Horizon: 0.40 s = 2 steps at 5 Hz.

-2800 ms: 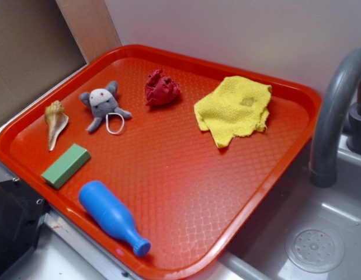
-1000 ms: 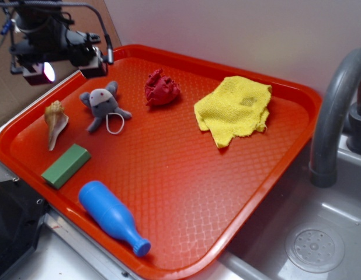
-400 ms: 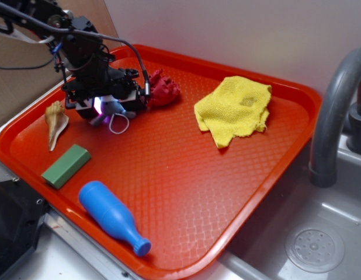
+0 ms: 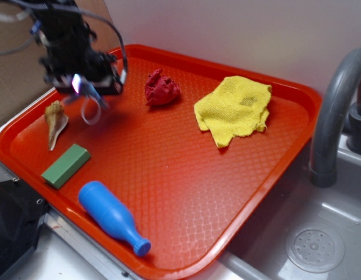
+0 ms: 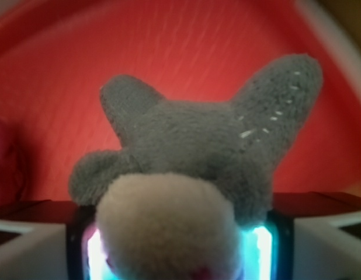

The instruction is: Grab the gray animal.

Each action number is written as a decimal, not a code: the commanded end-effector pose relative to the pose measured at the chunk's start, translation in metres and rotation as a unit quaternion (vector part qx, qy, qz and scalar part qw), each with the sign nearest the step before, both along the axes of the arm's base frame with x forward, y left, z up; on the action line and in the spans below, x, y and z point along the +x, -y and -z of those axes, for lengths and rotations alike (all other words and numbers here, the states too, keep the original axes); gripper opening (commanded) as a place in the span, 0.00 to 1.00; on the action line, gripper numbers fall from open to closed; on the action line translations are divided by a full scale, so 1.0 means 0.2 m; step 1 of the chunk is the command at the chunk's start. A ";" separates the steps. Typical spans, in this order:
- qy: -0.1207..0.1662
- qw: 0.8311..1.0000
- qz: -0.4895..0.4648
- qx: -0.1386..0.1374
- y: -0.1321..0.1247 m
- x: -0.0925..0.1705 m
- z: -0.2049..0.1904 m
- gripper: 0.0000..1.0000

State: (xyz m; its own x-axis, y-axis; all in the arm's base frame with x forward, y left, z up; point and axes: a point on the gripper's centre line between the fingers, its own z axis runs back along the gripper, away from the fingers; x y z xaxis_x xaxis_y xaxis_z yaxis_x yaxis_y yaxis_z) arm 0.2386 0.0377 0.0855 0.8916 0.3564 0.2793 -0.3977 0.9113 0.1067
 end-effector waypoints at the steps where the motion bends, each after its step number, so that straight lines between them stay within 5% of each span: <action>1: -0.034 0.973 0.227 -0.039 0.30 0.09 -0.48 0.00; 2: -0.057 0.953 0.293 -0.059 0.44 0.09 -0.58 0.00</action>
State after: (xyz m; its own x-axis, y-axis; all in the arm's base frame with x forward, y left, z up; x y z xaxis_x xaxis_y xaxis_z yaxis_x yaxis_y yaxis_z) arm 0.2483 -0.0526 0.1854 0.9785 -0.1736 0.1118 0.1746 0.9846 0.0005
